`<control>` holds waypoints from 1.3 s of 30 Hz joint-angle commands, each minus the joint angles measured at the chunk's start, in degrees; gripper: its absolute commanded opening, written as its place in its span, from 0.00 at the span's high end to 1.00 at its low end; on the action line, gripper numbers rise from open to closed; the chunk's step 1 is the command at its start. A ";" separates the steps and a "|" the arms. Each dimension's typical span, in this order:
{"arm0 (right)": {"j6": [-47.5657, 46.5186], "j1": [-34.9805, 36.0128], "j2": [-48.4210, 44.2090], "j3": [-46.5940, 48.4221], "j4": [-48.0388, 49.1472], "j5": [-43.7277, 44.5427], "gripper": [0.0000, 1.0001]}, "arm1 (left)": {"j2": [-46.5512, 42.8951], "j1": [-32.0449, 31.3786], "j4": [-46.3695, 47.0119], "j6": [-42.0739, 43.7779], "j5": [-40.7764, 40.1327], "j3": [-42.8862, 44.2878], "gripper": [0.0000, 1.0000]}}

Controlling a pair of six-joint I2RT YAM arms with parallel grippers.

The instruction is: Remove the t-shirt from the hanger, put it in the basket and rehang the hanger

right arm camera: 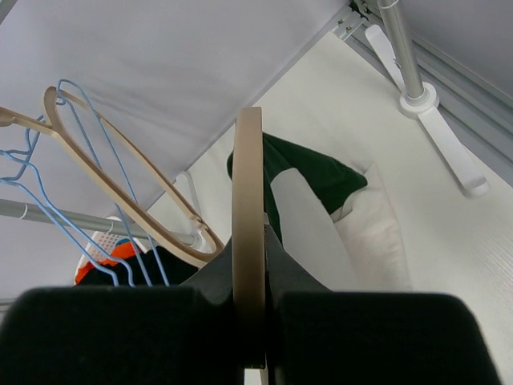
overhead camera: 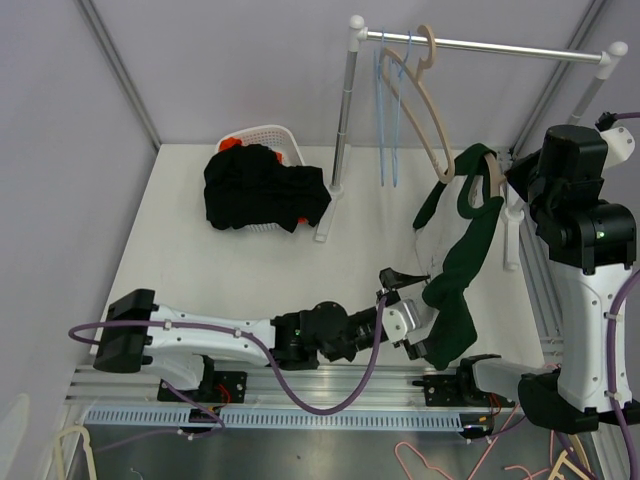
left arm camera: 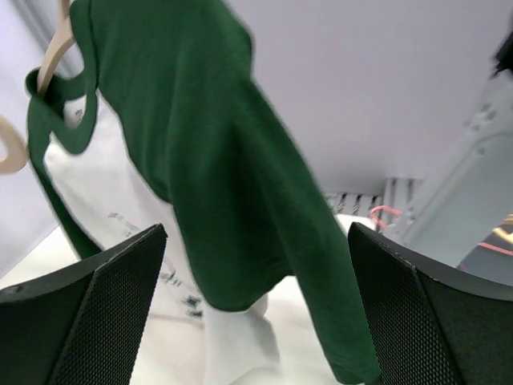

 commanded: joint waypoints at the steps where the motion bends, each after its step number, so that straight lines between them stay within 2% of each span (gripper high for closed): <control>1: 1.23 0.30 -0.55 0.50 2.55 1.32 1.00 | -2.89 -1.18 8.86 0.44 4.94 -2.39 0.00; 5: 1.40 0.21 -0.28 0.33 2.91 0.36 1.00 | -0.45 -1.09 8.07 1.74 2.33 -1.70 0.01; 8: 1.75 0.39 -0.64 -0.55 3.61 -1.40 1.00 | 6.23 0.57 3.61 1.32 -0.85 4.27 0.01; 9: 1.84 0.39 -0.72 -0.38 3.52 -1.40 1.00 | 7.81 1.27 1.68 0.10 -0.85 7.76 0.18; 11: 1.92 0.48 -0.64 -0.29 2.91 -1.14 1.00 | 11.15 3.64 -2.63 -3.15 -1.20 13.57 0.60; 12: 2.01 0.48 -0.46 -0.03 2.56 -0.96 1.00 | 11.60 4.18 -3.69 -3.86 -1.64 14.29 0.99; 13: 2.01 0.56 -0.37 0.06 2.38 -0.79 1.00 | 11.52 4.36 -3.88 -3.87 -3.03 14.21 0.99; 16: 1.93 -0.05 3.12 2.85 0.11 -1.74 1.00 | 6.96 2.52 4.00 0.77 -3.05 10.18 0.99; 17: 2.19 -1.35 4.62 4.01 -2.52 -2.88 1.00 | 5.56 0.51 6.99 4.44 -4.26 4.95 0.99; 18: 3.23 -1.89 6.20 4.80 -3.59 -4.81 1.00 | 3.19 -0.55 11.63 6.39 -5.32 3.59 0.99; 22: 3.16 -5.31 9.38 4.11 -4.04 -9.99 1.00 | -2.44 -6.18 16.24 13.43 -8.84 -1.69 0.99; 26: 2.81 -15.50 10.51 -0.11 0.80 -26.86 1.00 | -6.14 -12.16 21.60 21.59 -10.08 -5.12 0.99; 28: 3.07 -20.16 12.71 0.93 -1.03 -35.89 1.00 | -7.02 -13.48 23.27 23.54 -10.34 -5.82 1.00; 30: 3.60 -22.80 17.02 2.86 -3.15 -40.49 1.00 | -7.29 -14.89 24.41 26.70 -10.69 -6.18 0.99; 32: 2.99 -25.18 19.13 3.75 -5.00 -44.62 1.00 | -7.64 -15.77 27.23 28.81 -10.78 -6.62 0.99; 35: 3.16 -26.42 19.41 2.53 -3.87 -47.00 1.00 | -6.77 -14.98 24.70 27.60 -12.54 -5.47 0.99; 39: 3.42 -30.28 18.52 0.32 -1.66 -52.37 1.00 | -5.62 -14.02 27.32 25.32 -14.55 -8.37 0.99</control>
